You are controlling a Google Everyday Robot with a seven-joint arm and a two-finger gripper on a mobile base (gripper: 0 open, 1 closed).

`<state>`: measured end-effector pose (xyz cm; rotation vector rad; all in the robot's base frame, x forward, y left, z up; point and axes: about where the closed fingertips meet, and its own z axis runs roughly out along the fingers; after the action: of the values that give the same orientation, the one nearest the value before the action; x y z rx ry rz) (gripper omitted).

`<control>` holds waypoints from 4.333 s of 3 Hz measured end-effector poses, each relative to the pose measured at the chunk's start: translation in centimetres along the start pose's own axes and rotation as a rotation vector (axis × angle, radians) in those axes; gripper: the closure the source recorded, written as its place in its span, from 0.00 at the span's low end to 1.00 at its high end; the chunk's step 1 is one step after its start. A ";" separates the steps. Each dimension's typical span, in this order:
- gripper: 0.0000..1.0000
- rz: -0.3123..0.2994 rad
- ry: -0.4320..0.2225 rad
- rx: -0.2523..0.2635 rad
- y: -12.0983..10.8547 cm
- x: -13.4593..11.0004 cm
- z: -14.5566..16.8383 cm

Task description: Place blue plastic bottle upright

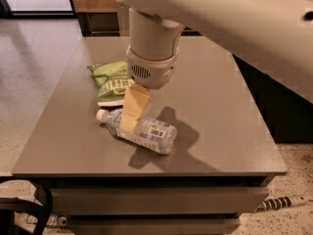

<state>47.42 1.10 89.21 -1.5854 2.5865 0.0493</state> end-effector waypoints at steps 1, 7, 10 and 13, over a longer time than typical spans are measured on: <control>0.00 0.014 0.019 0.002 0.8 0.0 1.2; 0.62 -0.010 0.041 -0.002 3.1 -2.4 6.7; 1.00 -0.016 0.035 -0.004 3.0 -2.6 6.8; 1.00 -0.043 -0.231 0.101 -3.5 -0.6 -0.9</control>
Offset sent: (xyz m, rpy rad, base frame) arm -0.0159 0.0207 -0.0426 -0.0620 0.0009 -0.0418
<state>50.78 -0.04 90.27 -1.5026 2.3418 0.0903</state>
